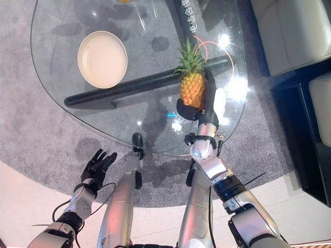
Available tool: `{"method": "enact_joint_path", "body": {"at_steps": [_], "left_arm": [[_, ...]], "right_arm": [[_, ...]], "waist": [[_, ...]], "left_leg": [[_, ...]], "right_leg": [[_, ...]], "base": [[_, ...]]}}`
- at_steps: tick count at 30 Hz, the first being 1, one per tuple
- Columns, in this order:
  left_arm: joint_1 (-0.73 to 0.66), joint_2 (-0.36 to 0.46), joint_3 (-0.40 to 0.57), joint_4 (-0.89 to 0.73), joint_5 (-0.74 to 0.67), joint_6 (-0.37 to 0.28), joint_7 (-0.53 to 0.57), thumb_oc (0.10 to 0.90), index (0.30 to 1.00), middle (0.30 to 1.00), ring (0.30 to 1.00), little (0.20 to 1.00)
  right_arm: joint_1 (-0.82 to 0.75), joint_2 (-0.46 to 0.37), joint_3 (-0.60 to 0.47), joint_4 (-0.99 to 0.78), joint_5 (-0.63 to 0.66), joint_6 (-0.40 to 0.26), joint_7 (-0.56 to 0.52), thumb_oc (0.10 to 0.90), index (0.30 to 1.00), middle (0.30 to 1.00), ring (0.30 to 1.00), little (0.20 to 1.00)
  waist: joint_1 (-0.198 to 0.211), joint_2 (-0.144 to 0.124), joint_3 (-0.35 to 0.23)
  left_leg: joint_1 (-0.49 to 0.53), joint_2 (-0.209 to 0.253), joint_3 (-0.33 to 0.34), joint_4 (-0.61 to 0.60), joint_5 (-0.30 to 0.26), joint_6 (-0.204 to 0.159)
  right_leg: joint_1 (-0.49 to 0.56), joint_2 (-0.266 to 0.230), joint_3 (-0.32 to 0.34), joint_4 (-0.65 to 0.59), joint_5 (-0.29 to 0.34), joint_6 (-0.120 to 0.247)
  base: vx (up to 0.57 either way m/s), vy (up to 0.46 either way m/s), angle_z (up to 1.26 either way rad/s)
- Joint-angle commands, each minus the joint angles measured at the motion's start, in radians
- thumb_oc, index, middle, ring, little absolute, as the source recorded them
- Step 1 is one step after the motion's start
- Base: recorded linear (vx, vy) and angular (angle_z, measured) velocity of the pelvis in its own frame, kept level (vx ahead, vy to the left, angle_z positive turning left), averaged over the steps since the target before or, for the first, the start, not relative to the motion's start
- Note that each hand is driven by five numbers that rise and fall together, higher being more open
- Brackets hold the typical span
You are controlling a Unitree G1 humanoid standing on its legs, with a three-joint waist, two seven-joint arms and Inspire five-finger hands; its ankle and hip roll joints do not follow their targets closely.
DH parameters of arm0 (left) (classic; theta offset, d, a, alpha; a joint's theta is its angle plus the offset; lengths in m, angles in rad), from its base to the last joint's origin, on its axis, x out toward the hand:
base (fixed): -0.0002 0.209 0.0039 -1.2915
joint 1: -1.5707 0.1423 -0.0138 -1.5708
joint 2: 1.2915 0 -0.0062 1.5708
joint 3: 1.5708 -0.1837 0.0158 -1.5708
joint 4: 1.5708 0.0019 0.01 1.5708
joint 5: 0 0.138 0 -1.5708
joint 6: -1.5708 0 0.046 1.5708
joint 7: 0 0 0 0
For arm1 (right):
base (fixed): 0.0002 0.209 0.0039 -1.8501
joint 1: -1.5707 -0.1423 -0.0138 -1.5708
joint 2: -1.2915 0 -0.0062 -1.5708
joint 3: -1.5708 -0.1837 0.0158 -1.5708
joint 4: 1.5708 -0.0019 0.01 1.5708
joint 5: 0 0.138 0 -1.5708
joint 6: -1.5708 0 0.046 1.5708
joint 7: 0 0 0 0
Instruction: Pick up the fruit to the plate
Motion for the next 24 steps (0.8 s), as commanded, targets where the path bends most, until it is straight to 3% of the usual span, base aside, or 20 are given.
{"method": "enact_joint_path", "body": {"at_steps": [1, 21, 22, 23, 24], "left_arm": [[0.004, 0.031, -0.027, 0.037, 0.010, -0.038, 0.001, 0.800, 0.900, 0.900, 0.900, 0.900], [-0.008, 0.033, -0.045, 0.026, 0.011, -0.030, 0.015, 0.800, 0.900, 0.900, 0.900, 0.900], [-0.008, 0.034, -0.044, 0.024, 0.012, -0.029, 0.016, 0.800, 0.900, 0.900, 0.900, 0.900], [-0.010, 0.035, -0.043, 0.021, 0.013, -0.027, 0.017, 0.800, 0.900, 0.900, 0.900, 0.900], [-0.010, 0.038, -0.043, 0.021, 0.012, -0.025, 0.015, 0.800, 0.900, 0.900, 0.900, 0.900]], "right_arm": [[-0.036, -0.021, -0.027, -0.004, 0.018, -0.002, -0.013, 0.800, 0.900, 0.900, 0.900, 0.900], [-0.063, -0.005, -0.002, 0.152, 0.096, 0.066, 0.007, 0.800, 0.900, 0.900, 0.900, 0.900], [-0.064, -0.007, -0.002, 0.156, 0.092, 0.073, 0.010, 0.523, 0.662, 0.662, 0.662, 0.623], [-0.066, -0.010, -0.001, 0.160, 0.094, 0.073, 0.013, 0.375, 0.535, 0.535, 0.535, 0.475], [-0.067, -0.013, -0.001, 0.167, 0.093, 0.067, 0.013, 0.100, 0.300, 0.300, 0.300, 0.200]], "waist": [[-0.002, 0.006, -0.016], [0.010, 0.011, -0.016], [0.010, 0.010, -0.016], [0.010, 0.010, -0.016], [0.011, 0.010, -0.016]], "left_leg": [[-0.010, -0.045, 0.045, 0.098, -0.118, 0.012], [-0.002, -0.044, 0.040, 0.100, -0.119, 0.013], [-0.002, -0.044, 0.040, 0.101, -0.120, 0.012], [-0.002, -0.044, 0.040, 0.101, -0.120, 0.012], [-0.001, -0.044, 0.040, 0.100, -0.120, 0.013]], "right_leg": [[0.029, 0.041, -0.082, -0.211, 0.137, -0.021], [0.035, 0.039, -0.087, -0.199, 0.134, -0.022], [0.035, 0.038, -0.087, -0.198, 0.133, -0.022], [0.036, 0.039, -0.087, -0.197, 0.133, -0.022], [0.037, 0.039, -0.088, -0.198, 0.133, -0.022]], "base": [[0.00, 0.000, 0.00], [0.00, 0.000, 0.00], [0.00, 0.000, 0.00], [0.00, 0.000, 0.00], [0.00, 0.000, 0.00]]}}
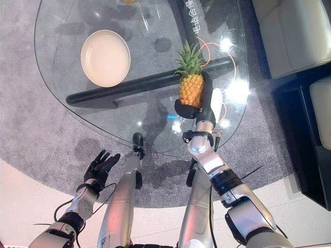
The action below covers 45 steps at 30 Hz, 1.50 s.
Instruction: Pick up the fruit to the plate
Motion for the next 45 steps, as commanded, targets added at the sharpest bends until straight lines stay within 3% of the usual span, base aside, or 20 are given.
{"method": "enact_joint_path", "body": {"at_steps": [1, 14, 26, 37, 45], "left_arm": [[-0.010, 0.040, -0.007, 0.023, 0.010, -0.029, 0.013, 0.800, 0.900, 0.900, 0.900, 0.900], [-0.014, 0.037, 0.033, 0.001, -0.109, -0.080, 0.048, 0.800, 0.900, 0.900, 0.900, 0.900], [-0.060, 0.053, 0.166, -0.104, -0.281, -0.287, 0.193, 0.800, 0.900, 0.900, 0.900, 0.900], [-0.141, 0.116, 0.236, -0.342, -0.201, -0.433, 0.283, 0.800, 0.900, 0.900, 0.900, 0.900], [-0.167, 0.096, 0.245, -0.520, -0.079, -0.509, 0.261, 0.800, 0.900, 0.900, 0.900, 0.900]], "right_arm": [[0.008, -0.032, -0.031, 0.076, 0.013, 0.032, 0.001, 0.100, 0.300, 0.300, 0.300, 0.200], [0.017, -0.036, -0.037, 0.062, -0.077, -0.008, -0.045, 0.100, 0.300, 0.300, 0.300, 0.200], [0.016, -0.074, -0.043, -0.006, -0.326, -0.056, -0.192, 0.100, 0.300, 0.300, 0.300, 0.200], [0.021, -0.115, -0.071, -0.148, -0.431, -0.104, -0.201, 0.100, 0.300, 0.300, 0.300, 0.200], [0.038, -0.111, -0.115, -0.251, -0.485, -0.153, -0.166, 0.100, 0.300, 0.300, 0.300, 0.200]], "waist": [[0.009, 0.010, -0.016], [0.007, 0.004, -0.016], [0.003, 0.011, -0.016], [-0.006, 0.014, -0.016], [-0.005, 0.007, -0.016]], "left_leg": [[-0.001, -0.044, 0.053, 0.101, -0.125, 0.013], [0.023, -0.043, 0.046, 0.085, -0.123, 0.012], [0.037, -0.050, 0.039, 0.075, -0.127, 0.012], [0.045, -0.048, 0.048, 0.064, -0.130, 0.007], [0.042, -0.046, 0.053, 0.059, -0.134, 0.008]], "right_leg": [[0.036, 0.040, -0.080, -0.215, 0.142, -0.018], [0.058, 0.044, -0.079, -0.220, 0.138, -0.014], [0.065, 0.044, -0.069, -0.215, 0.122, -0.011], [0.074, 0.042, -0.062, -0.221, 0.111, -0.012], [0.080, 0.042, -0.063, -0.235, 0.113, -0.012]], "base": [[0.00, 0.000, 0.00], [0.00, 0.000, 0.00], [0.00, 0.006, 0.00], [0.00, 0.003, 0.00], [0.00, 0.000, 0.00]]}}
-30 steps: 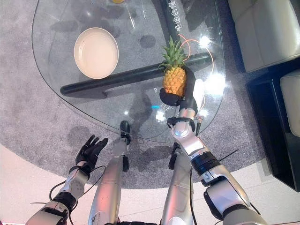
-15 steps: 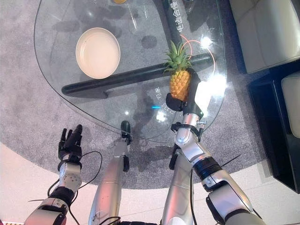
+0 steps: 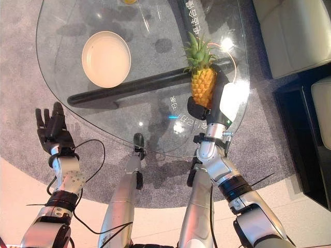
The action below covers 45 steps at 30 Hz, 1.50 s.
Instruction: Pick up the fruit to the plate
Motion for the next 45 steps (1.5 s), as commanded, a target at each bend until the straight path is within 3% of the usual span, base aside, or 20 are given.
{"method": "enact_joint_path", "body": {"at_steps": [1, 8, 17, 25, 45], "left_arm": [[-0.043, 0.051, 0.045, -0.081, 0.100, -0.158, -0.029, 0.800, 0.900, 0.900, 0.900, 0.900], [-0.057, 0.043, 0.025, -0.237, 0.237, -0.149, -0.024, 0.800, 0.900, 0.900, 0.900, 0.900], [-0.108, 0.067, -0.054, -0.363, 0.275, 0.009, -0.135, 0.800, 0.900, 0.900, 0.900, 0.900], [-0.163, 0.085, -0.123, -0.399, 0.256, 0.136, -0.171, 0.800, 0.900, 0.900, 0.900, 0.900], [-0.218, 0.052, -0.232, -0.427, 0.155, 0.302, -0.223, 0.800, 0.900, 0.900, 0.900, 0.900]], "right_arm": [[-0.051, -0.039, -0.076, -0.164, -0.111, -0.136, -0.052, 0.100, 0.300, 0.300, 0.300, 0.200], [-0.052, -0.013, -0.092, -0.242, -0.143, -0.155, -0.013, 0.100, 0.300, 0.300, 0.300, 0.200], [-0.102, -0.007, -0.083, -0.312, -0.162, -0.173, 0.059, 0.100, 0.300, 0.300, 0.300, 0.200], [-0.148, -0.008, -0.058, -0.352, -0.152, -0.178, 0.125, 0.100, 0.300, 0.300, 0.300, 0.200], [-0.228, 0.004, 0.062, -0.428, -0.107, -0.142, 0.257, 0.100, 0.300, 0.300, 0.300, 0.200]], "waist": [[-0.003, -0.003, -0.018], [-0.001, -0.010, -0.018], [-0.007, -0.009, -0.018], [-0.011, -0.011, -0.018], [-0.010, -0.011, -0.018]], "left_leg": [[0.029, -0.043, 0.057, 0.068, -0.143, 0.012], [0.038, -0.041, 0.062, 0.056, -0.144, 0.013], [0.060, -0.039, 0.073, 0.043, -0.141, 0.013], [0.063, -0.039, 0.080, 0.036, -0.133, 0.015], [0.081, -0.043, 0.088, 0.006, -0.121, 0.016]], "right_leg": [[0.074, 0.044, -0.065, -0.241, 0.116, -0.012], [0.090, 0.043, -0.068, -0.257, 0.122, -0.008], [0.113, 0.040, -0.070, -0.275, 0.131, -0.002], [0.122, 0.039, -0.072, -0.294, 0.149, 0.001], [0.141, 0.037, -0.083, -0.324, 0.162, 0.003]], "base": [[0.00, 0.000, 0.00], [0.00, 0.000, 0.00], [0.00, 0.000, 0.00], [0.00, 0.000, 0.00], [0.00, 0.000, 0.00]]}}
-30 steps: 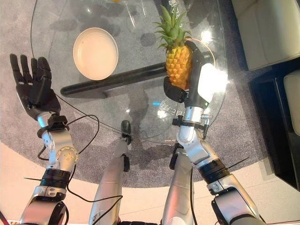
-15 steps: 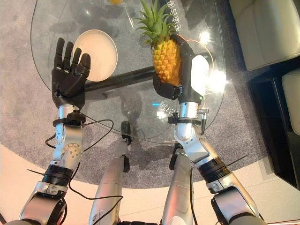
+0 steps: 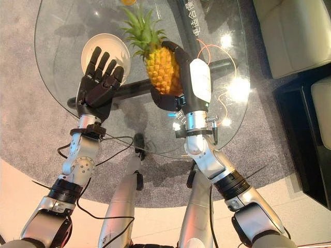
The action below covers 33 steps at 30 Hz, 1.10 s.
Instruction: Pick up the fruit to the plate
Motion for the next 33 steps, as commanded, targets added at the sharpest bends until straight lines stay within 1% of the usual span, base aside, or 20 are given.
{"method": "enact_joint_path", "body": {"at_steps": [1, 6, 13, 15, 18, 26, 28, 30, 33], "left_arm": [[-0.128, 0.016, -0.004, -0.127, 0.004, -0.031, -0.038, 0.800, 0.900, 0.900, 0.900, 0.900], [-0.126, 0.019, -0.020, -0.126, 0.000, -0.004, -0.019, 0.800, 0.900, 0.900, 0.900, 0.900], [-0.134, 0.012, -0.035, -0.130, -0.045, -0.012, -0.003, 0.800, 0.900, 0.900, 0.900, 0.900], [-0.129, 0.008, -0.036, -0.133, -0.063, -0.019, 0.002, 0.800, 0.900, 0.900, 0.900, 0.900], [-0.127, -0.002, -0.033, -0.135, -0.084, -0.047, 0.012, 0.800, 0.900, 0.900, 0.900, 0.900], [-0.112, -0.013, -0.020, -0.156, -0.122, -0.085, 0.043, 0.800, 0.900, 0.900, 0.900, 0.900], [-0.114, -0.014, -0.015, -0.159, -0.127, -0.097, 0.054, 0.800, 0.900, 0.900, 0.900, 0.900], [-0.107, -0.017, -0.009, -0.172, -0.139, -0.125, 0.070, 0.800, 0.900, 0.900, 0.900, 0.900], [-0.104, -0.023, 0.003, -0.179, -0.157, -0.172, 0.075, 0.800, 0.900, 0.900, 0.900, 0.900]], "right_arm": [[-0.175, -0.002, 0.006, -0.206, -0.043, -0.082, 0.002, 0.100, 0.300, 0.300, 0.300, 0.200], [-0.188, -0.005, 0.038, -0.221, -0.026, -0.078, 0.033, 0.100, 0.300, 0.300, 0.300, 0.200], [-0.216, -0.010, 0.089, -0.240, -0.009, -0.063, 0.086, 0.100, 0.300, 0.300, 0.300, 0.200], [-0.210, -0.009, 0.096, -0.244, -0.007, -0.064, 0.098, 0.100, 0.300, 0.300, 0.300, 0.200], [-0.219, -0.010, 0.119, -0.246, -0.009, -0.057, 0.113, 0.100, 0.300, 0.300, 0.300, 0.200], [-0.227, -0.025, 0.152, -0.255, -0.017, -0.065, 0.167, 0.100, 0.300, 0.300, 0.300, 0.200], [-0.230, -0.029, 0.157, -0.254, -0.018, -0.068, 0.174, 0.100, 0.300, 0.300, 0.300, 0.200], [-0.230, -0.037, 0.165, -0.255, -0.015, -0.069, 0.180, 0.100, 0.300, 0.300, 0.300, 0.200], [-0.233, -0.045, 0.169, -0.253, -0.010, -0.071, 0.180, 0.100, 0.300, 0.300, 0.300, 0.200]], "waist": [[-0.007, -0.011, -0.018], [-0.004, -0.010, -0.018], [0.001, -0.007, -0.018], [0.001, -0.008, -0.018], [0.006, -0.009, -0.018], [0.012, -0.011, -0.018], [0.013, -0.012, -0.018], [0.014, -0.013, -0.018], [0.018, -0.015, -0.018]], "left_leg": [[0.057, -0.040, 0.076, 0.035, -0.126, 0.011], [0.068, -0.042, 0.075, 0.032, -0.129, 0.011], [0.061, -0.044, 0.073, 0.028, -0.120, 0.012], [0.068, -0.046, 0.071, 0.029, -0.126, 0.012], [0.058, -0.046, 0.069, 0.030, -0.121, 0.011], [0.062, -0.051, 0.063, 0.029, -0.125, 0.012], [0.057, -0.051, 0.062, 0.027, -0.119, 0.013], [0.065, -0.053, 0.061, 0.026, -0.123, 0.012], [0.057, -0.052, 0.059, 0.025, -0.118, 0.012]], "right_leg": [[0.107, 0.036, -0.083, -0.270, 0.146, -0.010], [0.119, 0.034, -0.086, -0.272, 0.140, -0.008], [0.114, 0.035, -0.091, -0.276, 0.148, -0.012], [0.120, 0.034, -0.091, -0.273, 0.141, -0.011], [0.114, 0.034, -0.094, -0.277, 0.148, -0.012], [0.120, 0.034, -0.100, -0.274, 0.140, -0.013], [0.116, 0.035, -0.101, -0.278, 0.147, -0.015], [0.123, 0.035, -0.103, -0.276, 0.140, -0.013], [0.117, 0.036, -0.105, -0.279, 0.147, -0.014]], "base": [[0.00, 0.000, 0.00], [0.00, 0.000, 0.00], [0.00, 0.000, 0.00], [0.00, 0.000, 0.00], [0.00, 0.000, 0.00], [0.00, 0.000, 0.00], [0.00, 0.000, 0.00], [0.00, 0.000, 0.00], [0.00, 0.000, 0.00]]}}
